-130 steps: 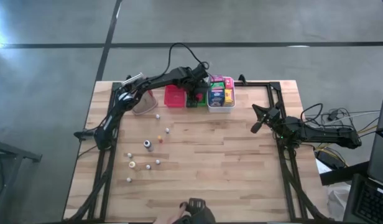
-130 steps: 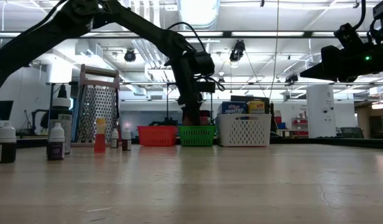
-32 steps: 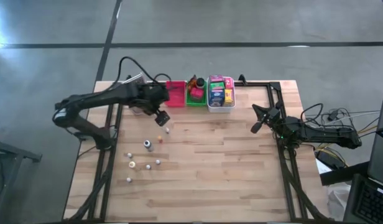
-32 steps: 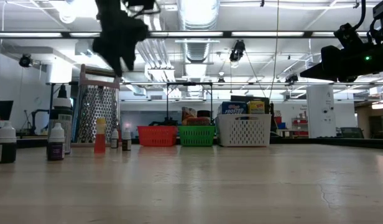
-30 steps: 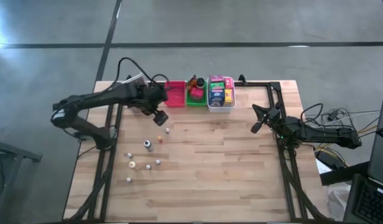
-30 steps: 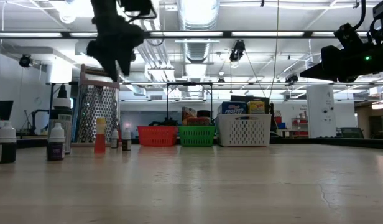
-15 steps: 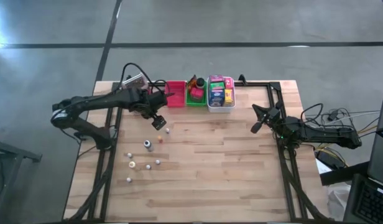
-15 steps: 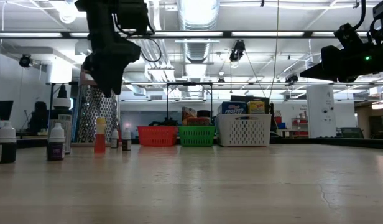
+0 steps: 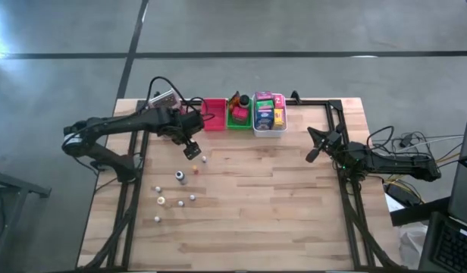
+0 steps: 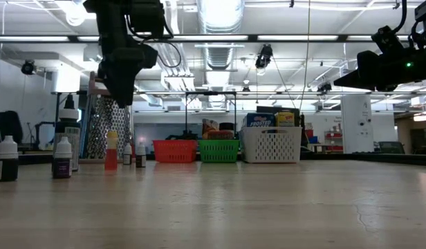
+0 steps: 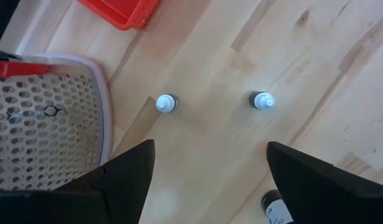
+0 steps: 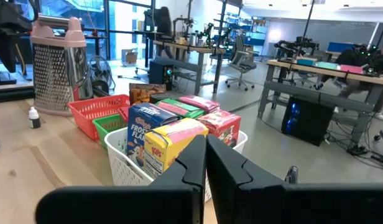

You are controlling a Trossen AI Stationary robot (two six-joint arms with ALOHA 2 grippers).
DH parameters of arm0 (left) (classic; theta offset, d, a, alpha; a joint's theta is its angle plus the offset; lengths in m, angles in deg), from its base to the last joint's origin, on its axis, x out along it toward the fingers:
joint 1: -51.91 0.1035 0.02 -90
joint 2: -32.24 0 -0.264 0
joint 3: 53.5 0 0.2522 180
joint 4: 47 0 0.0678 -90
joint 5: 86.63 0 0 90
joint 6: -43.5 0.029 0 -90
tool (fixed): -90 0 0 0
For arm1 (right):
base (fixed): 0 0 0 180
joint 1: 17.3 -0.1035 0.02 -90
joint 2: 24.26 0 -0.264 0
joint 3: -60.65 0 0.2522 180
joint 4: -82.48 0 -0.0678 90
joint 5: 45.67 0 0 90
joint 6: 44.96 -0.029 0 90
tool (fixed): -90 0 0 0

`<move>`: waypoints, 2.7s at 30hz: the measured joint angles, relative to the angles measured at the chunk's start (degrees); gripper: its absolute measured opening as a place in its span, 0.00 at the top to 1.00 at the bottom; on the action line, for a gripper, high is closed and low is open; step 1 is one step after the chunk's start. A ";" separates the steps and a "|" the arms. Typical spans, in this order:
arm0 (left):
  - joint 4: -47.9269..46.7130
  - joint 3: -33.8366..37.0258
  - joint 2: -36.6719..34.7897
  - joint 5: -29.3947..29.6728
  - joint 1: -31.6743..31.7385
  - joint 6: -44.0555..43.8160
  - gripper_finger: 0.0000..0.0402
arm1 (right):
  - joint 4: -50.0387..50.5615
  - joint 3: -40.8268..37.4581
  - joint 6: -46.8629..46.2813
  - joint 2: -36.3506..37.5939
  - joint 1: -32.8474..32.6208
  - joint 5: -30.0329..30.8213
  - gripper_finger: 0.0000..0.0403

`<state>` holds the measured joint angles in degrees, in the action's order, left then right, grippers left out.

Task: Pick & Place Kitchen Items
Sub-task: Put the small black food coloring bottle into the red bin

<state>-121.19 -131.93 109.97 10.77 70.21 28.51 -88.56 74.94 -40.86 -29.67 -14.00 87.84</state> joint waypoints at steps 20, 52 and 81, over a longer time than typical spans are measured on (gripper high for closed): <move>3.61 1.73 0.13 -0.33 2.27 5.08 0.22 | 0.01 0.02 0.00 0.00 0.00 0.00 0.98; 7.00 2.21 15.23 -6.34 10.84 -7.15 0.22 | -0.02 0.00 0.00 0.00 -0.01 -0.01 0.98; 12.53 3.63 22.03 -3.39 12.35 -5.07 0.36 | -0.01 0.00 0.00 0.00 -0.01 -0.01 0.98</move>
<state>-108.66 -128.30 132.01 7.39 82.56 23.44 -88.57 74.94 -40.86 -29.67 -14.01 87.83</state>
